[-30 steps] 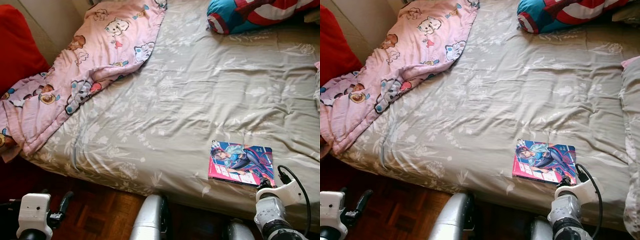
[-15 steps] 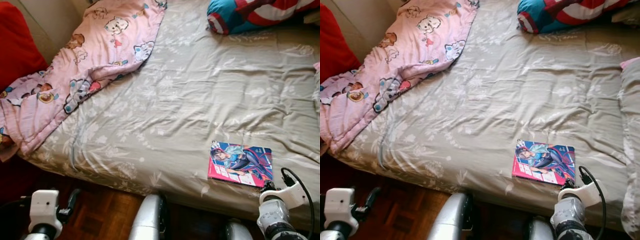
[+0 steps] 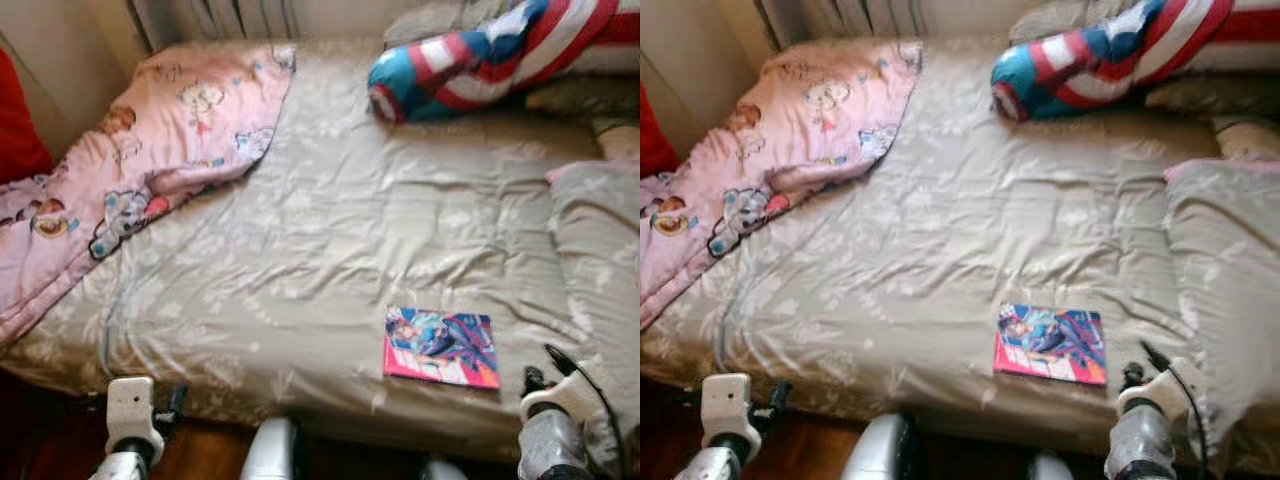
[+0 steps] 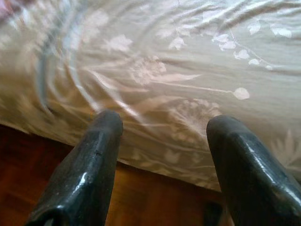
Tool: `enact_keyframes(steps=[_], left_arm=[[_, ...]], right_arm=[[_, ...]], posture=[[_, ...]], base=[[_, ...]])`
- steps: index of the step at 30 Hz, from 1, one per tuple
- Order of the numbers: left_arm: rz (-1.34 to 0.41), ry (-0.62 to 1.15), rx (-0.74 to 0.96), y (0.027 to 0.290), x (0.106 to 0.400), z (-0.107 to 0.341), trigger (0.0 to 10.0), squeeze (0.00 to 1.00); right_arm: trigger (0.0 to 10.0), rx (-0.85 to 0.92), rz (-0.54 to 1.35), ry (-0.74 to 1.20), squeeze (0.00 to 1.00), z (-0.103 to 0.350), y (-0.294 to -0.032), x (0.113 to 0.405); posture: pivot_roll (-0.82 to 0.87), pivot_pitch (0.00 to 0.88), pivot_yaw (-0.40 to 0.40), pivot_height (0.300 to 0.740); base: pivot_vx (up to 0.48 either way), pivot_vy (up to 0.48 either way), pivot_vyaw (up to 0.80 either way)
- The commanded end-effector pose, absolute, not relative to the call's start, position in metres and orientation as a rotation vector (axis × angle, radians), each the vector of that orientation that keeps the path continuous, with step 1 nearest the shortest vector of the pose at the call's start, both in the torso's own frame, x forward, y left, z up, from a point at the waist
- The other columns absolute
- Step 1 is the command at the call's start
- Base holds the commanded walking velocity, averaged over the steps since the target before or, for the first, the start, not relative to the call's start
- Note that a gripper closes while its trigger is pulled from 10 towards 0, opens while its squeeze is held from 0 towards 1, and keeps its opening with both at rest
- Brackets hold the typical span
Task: Clean up the room
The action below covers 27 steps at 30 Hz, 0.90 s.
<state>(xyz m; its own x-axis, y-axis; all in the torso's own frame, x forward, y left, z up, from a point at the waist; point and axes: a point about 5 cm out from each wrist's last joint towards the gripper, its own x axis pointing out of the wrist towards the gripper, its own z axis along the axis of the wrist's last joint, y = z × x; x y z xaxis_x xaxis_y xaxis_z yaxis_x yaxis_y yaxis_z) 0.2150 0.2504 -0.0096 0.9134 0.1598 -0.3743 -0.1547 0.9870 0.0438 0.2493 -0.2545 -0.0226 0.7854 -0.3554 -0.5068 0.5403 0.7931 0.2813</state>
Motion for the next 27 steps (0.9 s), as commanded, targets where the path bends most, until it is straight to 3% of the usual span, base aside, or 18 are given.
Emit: enact_keyframes(steps=[1, 10, 23, 27], left_arm=[[0.202, 0.436, -0.013, 0.253, 0.208, -0.022, 10.0, 0.0], [0.212, 0.547, -0.049, 0.243, 0.212, -0.041, 10.0, 0.0], [0.27, 0.649, -0.101, 0.261, 0.201, -0.05, 10.0, 0.0], [0.221, 0.735, -0.019, 0.261, 0.189, -0.059, 10.0, 0.0]], right_arm=[[10.0, 0.411, -0.467, 0.498, 0.0, -0.033, -0.25, 0.238], [10.0, 0.321, -0.363, 0.679, 0.0, -0.063, -0.231, 0.201], [10.0, 0.321, -0.361, 0.783, 0.0, -0.077, -0.218, 0.182], [10.0, 0.304, -0.36, 0.832, 0.0, -0.083, -0.227, 0.166]], posture=[[0.05, 0.0, 0.038, 0.648], [0.02, 0.0, 0.031, 0.648], [-0.03, 0.0, 0.057, 0.712], [-0.04, 0.0, 0.056, 0.74]], base=[[0.0, 0.0, 0.0], [0.0, 0.0, 0.0], [0.0, 0.0, 0.0], [0.0, 0.0, 0.0]])
